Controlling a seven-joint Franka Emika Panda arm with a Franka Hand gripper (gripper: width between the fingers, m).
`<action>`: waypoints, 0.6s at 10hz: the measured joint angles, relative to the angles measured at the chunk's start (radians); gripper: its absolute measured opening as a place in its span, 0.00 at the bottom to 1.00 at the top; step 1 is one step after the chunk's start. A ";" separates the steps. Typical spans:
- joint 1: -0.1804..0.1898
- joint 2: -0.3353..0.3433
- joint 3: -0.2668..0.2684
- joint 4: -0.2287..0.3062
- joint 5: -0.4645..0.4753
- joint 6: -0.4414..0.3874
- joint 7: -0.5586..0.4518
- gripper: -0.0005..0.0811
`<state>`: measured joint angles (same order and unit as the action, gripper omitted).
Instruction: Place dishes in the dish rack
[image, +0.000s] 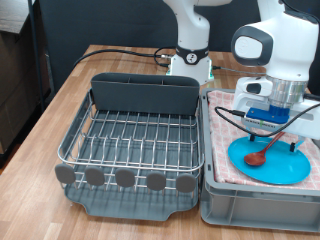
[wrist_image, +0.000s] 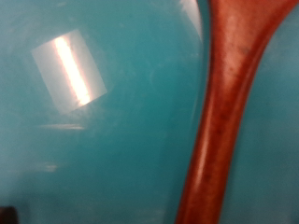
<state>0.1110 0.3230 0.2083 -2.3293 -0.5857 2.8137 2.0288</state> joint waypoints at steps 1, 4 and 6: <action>0.008 0.003 -0.006 0.001 -0.005 0.000 0.011 0.88; 0.018 0.006 -0.013 0.003 -0.006 0.000 0.020 0.48; 0.018 0.006 -0.013 0.006 -0.006 -0.004 0.020 0.23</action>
<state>0.1291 0.3285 0.1949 -2.3232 -0.5921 2.8099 2.0483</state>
